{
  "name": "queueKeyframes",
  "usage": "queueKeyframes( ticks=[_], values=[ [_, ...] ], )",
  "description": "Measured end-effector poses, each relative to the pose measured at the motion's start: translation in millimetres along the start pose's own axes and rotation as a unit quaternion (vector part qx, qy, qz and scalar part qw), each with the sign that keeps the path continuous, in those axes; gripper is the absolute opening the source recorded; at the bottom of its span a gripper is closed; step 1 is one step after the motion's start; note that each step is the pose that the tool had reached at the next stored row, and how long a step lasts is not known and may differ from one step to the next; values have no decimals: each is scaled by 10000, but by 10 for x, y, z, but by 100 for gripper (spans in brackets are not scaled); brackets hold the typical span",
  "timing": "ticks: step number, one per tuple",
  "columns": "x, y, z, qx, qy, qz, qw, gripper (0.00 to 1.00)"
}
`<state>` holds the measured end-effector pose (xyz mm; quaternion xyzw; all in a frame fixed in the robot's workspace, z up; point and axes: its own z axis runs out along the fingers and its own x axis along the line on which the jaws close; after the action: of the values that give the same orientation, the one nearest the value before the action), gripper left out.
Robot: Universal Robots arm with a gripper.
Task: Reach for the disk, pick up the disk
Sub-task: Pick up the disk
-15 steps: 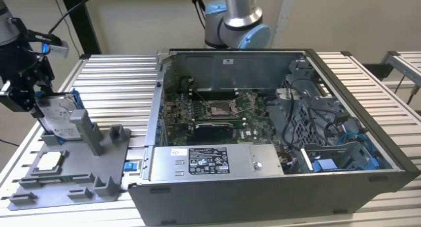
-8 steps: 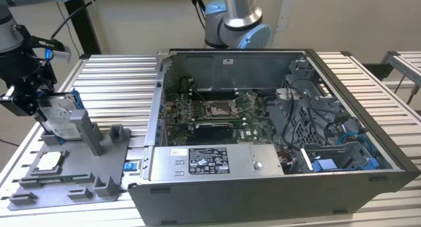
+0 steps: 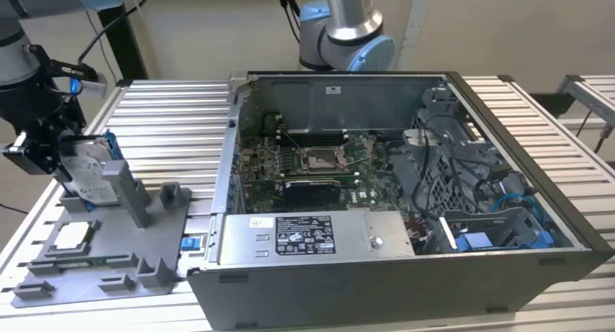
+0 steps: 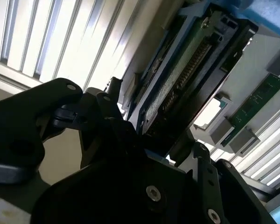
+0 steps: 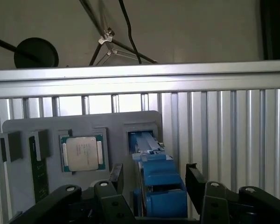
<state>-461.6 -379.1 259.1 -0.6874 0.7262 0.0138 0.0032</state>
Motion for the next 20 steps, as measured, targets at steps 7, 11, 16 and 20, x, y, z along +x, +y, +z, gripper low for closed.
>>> queueKeyframes(
  ticks=[7, 11, 16, 20],
  values=[
    [-1, -3, 11, 7, -6, 0, 10000, 100],
    [-1, -3, 3, 8, -6, 0, 10000, 100],
    [-3, -3, -35, 9, -7, 0, 10000, 100],
    [-3, -3, -55, 6, -5, 0, 10000, 100]
  ],
)
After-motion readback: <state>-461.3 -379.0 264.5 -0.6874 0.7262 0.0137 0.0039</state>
